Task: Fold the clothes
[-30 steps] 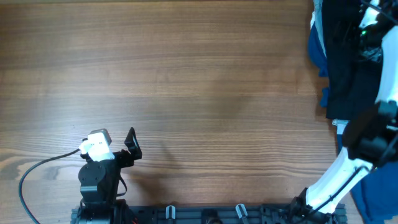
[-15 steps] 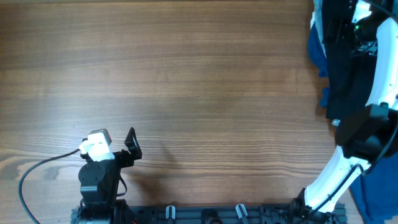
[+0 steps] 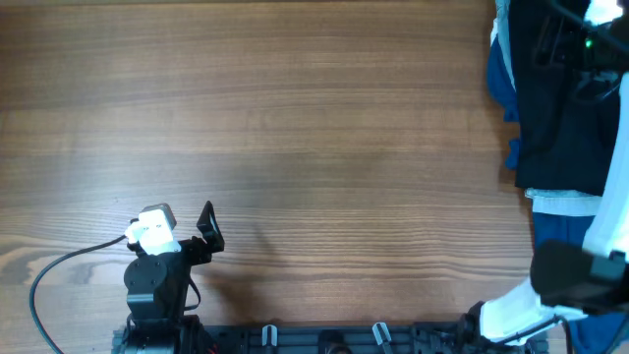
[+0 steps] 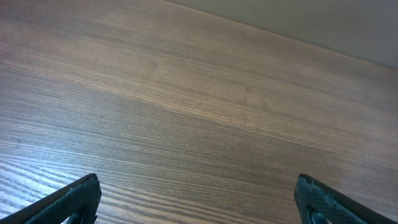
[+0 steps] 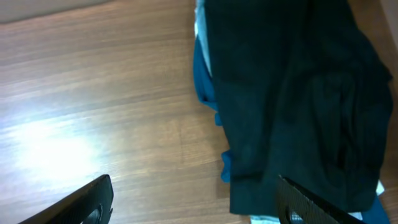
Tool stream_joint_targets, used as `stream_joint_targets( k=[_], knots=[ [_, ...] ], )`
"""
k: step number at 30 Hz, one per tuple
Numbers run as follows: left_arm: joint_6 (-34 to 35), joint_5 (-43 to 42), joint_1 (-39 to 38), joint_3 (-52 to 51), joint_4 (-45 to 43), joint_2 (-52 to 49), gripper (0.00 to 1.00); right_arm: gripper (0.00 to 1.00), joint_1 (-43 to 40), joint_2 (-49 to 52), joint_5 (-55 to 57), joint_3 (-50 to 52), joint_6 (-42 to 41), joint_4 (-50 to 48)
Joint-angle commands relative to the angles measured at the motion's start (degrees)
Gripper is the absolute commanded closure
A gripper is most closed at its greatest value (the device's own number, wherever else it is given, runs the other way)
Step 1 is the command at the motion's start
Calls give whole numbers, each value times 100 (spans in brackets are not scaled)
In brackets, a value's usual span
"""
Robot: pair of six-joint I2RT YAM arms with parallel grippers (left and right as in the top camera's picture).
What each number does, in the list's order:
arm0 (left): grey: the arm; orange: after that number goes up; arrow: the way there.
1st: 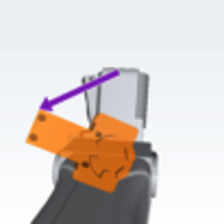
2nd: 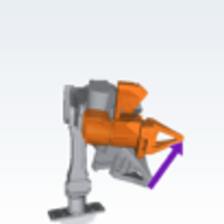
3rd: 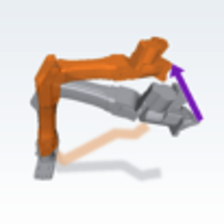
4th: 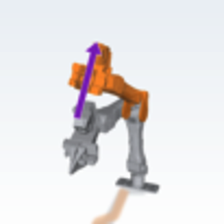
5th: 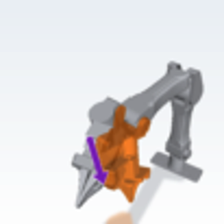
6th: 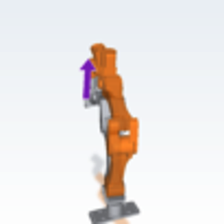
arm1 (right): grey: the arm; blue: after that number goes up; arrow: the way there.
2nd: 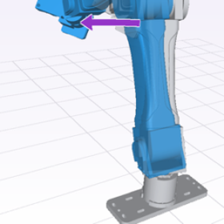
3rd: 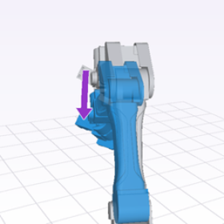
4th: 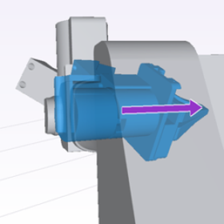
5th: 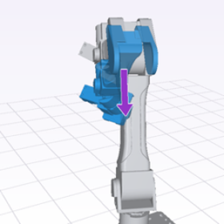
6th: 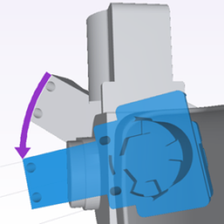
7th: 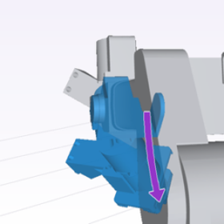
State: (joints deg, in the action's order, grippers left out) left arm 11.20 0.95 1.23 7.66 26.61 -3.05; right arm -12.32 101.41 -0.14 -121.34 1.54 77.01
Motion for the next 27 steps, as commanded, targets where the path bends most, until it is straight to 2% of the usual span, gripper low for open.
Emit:
stream_joint_targets(
  k=[1,9,11,18,27],
  knots=[
    [-31,-48,0,7,22,52,0,18,68,-214,79,1016,-197,-400],
    [-28,-48,0,7,24,52,0,18,15,-236,210,3261,-723,-1674],
    [-28,-48,0,7,24,52,0,18,-35,-236,205,3534,-776,-1856],
    [-28,-48,0,7,24,52,0,17,-479,-236,66,3727,-914,-2002],
    [-28,-48,0,7,24,52,0,16,-1517,-162,-629,3751,-901,-2135]
  ],
)
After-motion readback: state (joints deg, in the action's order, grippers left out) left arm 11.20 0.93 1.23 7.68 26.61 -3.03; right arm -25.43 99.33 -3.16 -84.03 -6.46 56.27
